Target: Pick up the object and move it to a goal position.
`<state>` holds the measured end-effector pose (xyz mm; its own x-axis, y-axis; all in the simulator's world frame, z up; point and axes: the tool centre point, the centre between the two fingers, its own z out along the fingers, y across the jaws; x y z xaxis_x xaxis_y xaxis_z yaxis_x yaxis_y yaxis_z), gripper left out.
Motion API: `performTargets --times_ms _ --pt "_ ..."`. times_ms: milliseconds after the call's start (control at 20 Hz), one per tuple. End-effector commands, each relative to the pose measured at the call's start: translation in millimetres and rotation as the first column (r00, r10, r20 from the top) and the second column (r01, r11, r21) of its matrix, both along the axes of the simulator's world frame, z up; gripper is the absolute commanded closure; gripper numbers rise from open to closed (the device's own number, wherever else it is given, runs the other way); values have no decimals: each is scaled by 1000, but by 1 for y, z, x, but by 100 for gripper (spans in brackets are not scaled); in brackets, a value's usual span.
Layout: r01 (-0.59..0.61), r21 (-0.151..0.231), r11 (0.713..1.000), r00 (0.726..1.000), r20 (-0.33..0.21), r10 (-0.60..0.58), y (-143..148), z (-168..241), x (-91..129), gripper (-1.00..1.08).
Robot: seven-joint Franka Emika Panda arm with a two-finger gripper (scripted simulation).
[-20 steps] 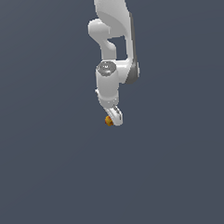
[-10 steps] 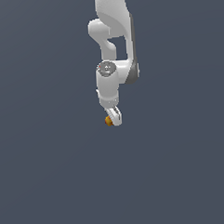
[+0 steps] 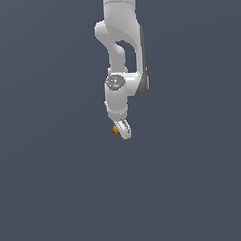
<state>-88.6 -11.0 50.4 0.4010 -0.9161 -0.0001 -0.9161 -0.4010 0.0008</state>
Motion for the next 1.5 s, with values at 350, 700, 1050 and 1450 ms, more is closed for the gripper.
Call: performTargets --times_ms 350,700,1050,1450 --pt "1 0 1000 1000 1 -1 0 -16 0 108" --pt "1 0 1000 1000 1 -1 0 -16 0 108" --pt "1 1 1000 1000 2 -1 -2 -9 -1 108" --pt "2 2 1000 1000 1 -2 -19 22 -9 108"
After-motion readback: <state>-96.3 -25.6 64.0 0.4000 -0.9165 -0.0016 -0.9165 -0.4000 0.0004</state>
